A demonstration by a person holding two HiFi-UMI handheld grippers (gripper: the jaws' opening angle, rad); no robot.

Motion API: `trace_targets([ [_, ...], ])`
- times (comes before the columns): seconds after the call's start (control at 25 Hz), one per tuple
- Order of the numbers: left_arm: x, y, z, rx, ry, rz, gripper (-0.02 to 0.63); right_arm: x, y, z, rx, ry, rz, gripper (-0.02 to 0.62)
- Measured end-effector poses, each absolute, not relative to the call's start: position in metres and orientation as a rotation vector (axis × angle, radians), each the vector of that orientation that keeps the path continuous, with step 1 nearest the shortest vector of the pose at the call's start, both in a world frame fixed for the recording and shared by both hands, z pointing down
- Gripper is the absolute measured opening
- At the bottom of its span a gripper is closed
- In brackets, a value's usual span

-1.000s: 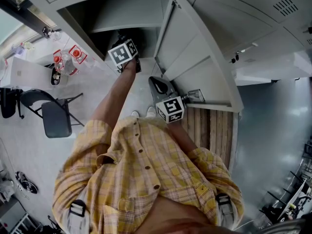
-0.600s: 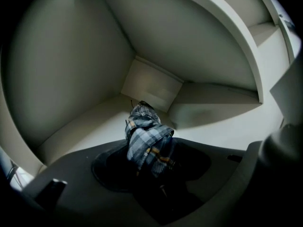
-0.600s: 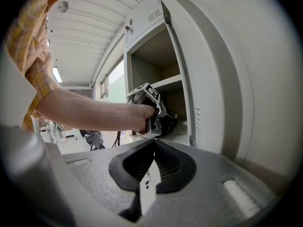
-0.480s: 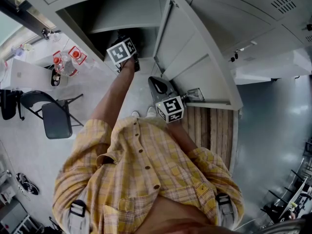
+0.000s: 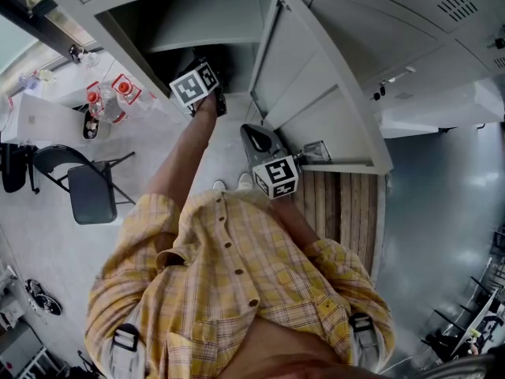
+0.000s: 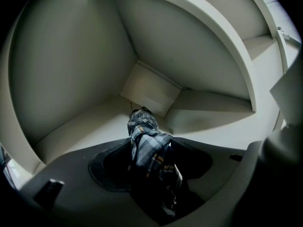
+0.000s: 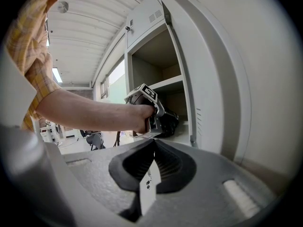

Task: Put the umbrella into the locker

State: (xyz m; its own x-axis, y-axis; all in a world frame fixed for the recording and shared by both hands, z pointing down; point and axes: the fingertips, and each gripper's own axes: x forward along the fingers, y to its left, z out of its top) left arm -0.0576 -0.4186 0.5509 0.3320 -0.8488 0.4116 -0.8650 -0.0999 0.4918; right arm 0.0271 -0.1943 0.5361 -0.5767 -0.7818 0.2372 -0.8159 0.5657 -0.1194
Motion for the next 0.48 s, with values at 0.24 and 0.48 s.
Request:
trace_targets([
  [0.24, -0.063, -0.415, 0.547, 1.929, -1.497, -0.013, 0.239, 0.024, -0.192, 0.536, 1.348, -2.641, 0.322, -0.002],
  [0.48, -0.067, -0.407, 0.529, 1.946, -1.508, -0.065, 0.238, 0.021, -0.189, 0.535, 1.343, -2.643, 0.321, -0.002],
])
